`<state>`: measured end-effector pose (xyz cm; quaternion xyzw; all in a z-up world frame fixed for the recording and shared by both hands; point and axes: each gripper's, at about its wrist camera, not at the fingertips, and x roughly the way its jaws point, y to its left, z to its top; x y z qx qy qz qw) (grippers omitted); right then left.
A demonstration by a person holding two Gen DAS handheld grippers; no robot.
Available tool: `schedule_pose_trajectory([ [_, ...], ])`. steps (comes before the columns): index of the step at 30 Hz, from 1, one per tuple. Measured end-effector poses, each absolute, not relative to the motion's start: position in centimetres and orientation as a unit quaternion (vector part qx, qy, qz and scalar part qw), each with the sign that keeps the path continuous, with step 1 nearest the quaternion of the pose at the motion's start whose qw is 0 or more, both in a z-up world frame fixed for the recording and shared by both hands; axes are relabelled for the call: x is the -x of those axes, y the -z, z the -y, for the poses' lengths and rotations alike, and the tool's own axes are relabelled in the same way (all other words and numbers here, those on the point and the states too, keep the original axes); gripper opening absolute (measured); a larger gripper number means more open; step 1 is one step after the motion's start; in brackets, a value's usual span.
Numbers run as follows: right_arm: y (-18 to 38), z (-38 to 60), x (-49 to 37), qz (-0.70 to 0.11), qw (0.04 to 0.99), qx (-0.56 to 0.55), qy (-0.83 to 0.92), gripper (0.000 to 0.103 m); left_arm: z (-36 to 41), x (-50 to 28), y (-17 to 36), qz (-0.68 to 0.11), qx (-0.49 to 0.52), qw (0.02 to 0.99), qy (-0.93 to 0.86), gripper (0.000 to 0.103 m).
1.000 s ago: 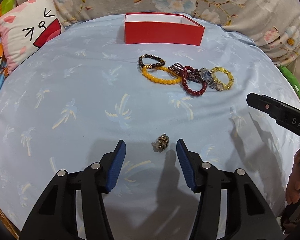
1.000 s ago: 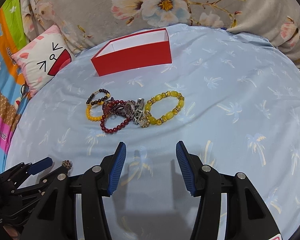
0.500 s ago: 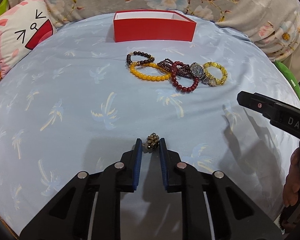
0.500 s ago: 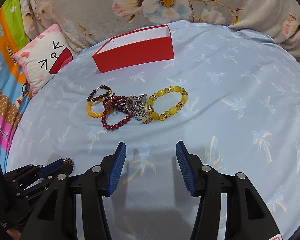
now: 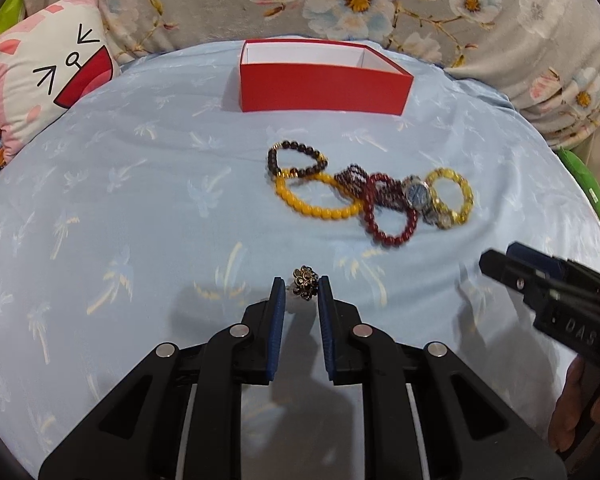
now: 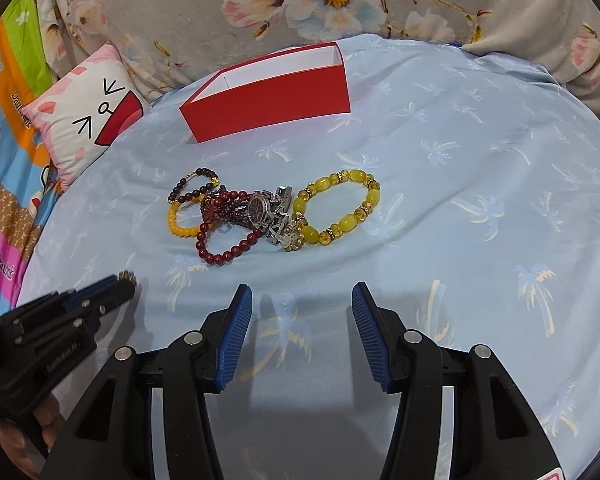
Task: Organize jewelry
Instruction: 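Grasp a small flower ring with the left tool while the right tool grasps another flower ring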
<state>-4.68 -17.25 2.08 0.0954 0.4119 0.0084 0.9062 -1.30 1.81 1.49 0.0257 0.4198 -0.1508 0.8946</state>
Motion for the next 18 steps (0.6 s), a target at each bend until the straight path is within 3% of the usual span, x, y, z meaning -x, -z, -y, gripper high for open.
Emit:
schedule_pose_trajectory([
  [7,-1.8,16.7,3.4,-0.419,0.903,-0.089,-0.019,0.048,-1.4,-1.1,-1.8,-0.415,-0.021,0.898,0.147,0.016],
  [11,-1.4,16.5,2.3,-0.426,0.900,-0.091,-0.026,0.036,-1.3,-2.2,-1.5,-0.417,-0.019,0.897,0.145,0.016],
  [18,-1.2,16.6,0.7,-0.428,0.897,-0.104,-0.027,0.030,-1.3,-2.9,-0.9,-0.424,-0.019,0.894,0.144,0.016],
])
